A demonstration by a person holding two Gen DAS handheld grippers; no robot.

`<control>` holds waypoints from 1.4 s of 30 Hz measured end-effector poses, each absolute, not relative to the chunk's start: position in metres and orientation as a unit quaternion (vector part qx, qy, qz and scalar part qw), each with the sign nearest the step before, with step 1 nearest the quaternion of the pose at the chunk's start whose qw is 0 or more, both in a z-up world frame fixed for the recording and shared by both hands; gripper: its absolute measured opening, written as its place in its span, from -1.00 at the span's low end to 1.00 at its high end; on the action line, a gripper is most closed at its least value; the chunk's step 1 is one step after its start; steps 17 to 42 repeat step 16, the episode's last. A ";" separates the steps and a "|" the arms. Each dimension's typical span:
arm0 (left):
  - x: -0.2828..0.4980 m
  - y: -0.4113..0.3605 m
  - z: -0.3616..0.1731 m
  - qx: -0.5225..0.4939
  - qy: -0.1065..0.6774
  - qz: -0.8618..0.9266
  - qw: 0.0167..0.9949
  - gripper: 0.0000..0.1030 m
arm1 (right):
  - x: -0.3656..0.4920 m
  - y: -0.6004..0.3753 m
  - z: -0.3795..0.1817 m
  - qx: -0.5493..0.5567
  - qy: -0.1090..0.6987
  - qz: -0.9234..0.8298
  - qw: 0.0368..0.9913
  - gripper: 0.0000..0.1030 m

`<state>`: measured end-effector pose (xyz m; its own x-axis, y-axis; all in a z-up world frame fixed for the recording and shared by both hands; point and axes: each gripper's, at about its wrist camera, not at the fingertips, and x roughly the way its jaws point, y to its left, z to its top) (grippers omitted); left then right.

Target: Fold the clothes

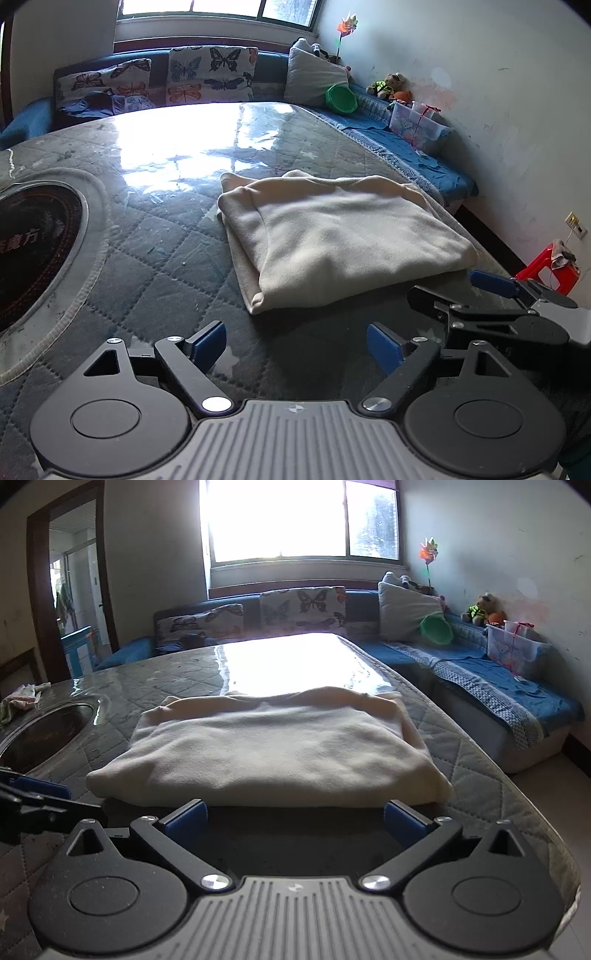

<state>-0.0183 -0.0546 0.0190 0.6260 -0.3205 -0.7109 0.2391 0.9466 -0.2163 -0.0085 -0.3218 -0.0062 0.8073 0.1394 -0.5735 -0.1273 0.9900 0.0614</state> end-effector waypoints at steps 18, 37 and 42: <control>-0.037 -0.057 0.012 -0.045 0.412 -0.149 0.898 0.78 | -0.026 -0.314 -0.010 0.021 0.318 0.066 0.945 1.00; -0.037 -0.057 0.012 -0.045 0.412 -0.149 0.898 0.78 | -0.026 -0.314 -0.010 0.021 0.318 0.066 0.945 1.00; -0.037 -0.057 0.012 -0.045 0.412 -0.149 0.898 0.78 | -0.026 -0.314 -0.010 0.021 0.318 0.066 0.945 1.00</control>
